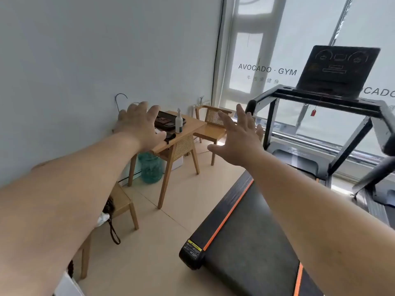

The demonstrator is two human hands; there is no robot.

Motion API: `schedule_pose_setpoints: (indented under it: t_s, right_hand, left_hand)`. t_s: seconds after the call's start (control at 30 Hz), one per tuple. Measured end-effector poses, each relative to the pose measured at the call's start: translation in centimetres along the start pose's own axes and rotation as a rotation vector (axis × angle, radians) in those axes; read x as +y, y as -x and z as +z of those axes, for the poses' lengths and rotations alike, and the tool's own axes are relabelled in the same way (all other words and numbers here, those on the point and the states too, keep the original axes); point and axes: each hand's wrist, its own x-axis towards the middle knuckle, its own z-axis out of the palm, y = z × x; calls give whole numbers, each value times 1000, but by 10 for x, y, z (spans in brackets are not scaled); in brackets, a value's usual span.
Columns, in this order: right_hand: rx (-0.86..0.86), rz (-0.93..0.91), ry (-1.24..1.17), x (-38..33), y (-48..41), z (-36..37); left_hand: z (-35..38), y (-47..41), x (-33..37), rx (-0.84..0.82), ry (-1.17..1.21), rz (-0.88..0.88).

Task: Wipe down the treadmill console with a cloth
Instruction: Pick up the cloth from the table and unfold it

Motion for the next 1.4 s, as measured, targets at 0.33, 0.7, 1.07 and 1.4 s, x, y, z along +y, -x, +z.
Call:
schedule_pose_setpoints:
  t_s: [0.33,0.7,1.07,1.4]
  right_hand:
    - [-161,37,22,-33,-132,130]
    - [-250,121,12,-59,-307,242]
    - [-360,115,-55,-16,-485,348]
    - [-512,106,-73,17,-604,419]
  left_hand:
    - [136,-89,-84,-200,53,-22]
    - [253,-229,-152,-368,137,-13]
    - [374,-372,-164,-508,146,-57]
    - [477,-470,-174,-646,210,-112]
